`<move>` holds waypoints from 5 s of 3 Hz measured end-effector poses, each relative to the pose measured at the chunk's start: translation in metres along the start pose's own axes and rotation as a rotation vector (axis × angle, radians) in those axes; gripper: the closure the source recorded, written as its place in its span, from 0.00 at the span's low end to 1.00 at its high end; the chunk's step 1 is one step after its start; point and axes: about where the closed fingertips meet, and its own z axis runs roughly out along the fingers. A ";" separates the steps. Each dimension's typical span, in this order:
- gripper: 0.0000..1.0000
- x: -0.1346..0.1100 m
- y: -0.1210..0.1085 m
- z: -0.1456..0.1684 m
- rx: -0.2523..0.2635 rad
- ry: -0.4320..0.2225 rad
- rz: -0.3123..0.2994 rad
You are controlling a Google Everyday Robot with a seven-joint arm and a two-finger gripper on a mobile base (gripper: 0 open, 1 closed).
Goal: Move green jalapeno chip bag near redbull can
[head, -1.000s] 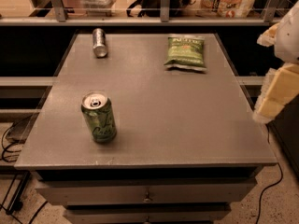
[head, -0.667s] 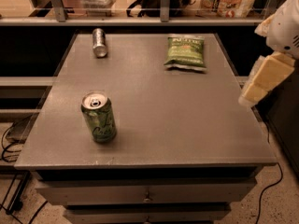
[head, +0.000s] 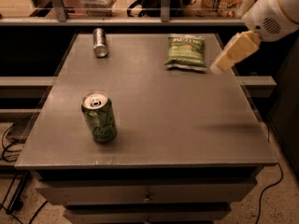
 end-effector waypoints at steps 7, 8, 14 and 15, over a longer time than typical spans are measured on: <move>0.00 -0.040 -0.052 0.186 -0.107 -0.159 0.306; 0.18 -0.033 -0.055 0.209 -0.129 -0.141 0.332; 1.00 -0.182 -0.042 0.152 -0.081 -0.324 -0.036; 1.00 -0.222 -0.010 0.173 -0.149 -0.347 -0.112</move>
Offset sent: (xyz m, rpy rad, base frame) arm 0.0092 0.0150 -0.0213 0.0525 0.0196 -0.0353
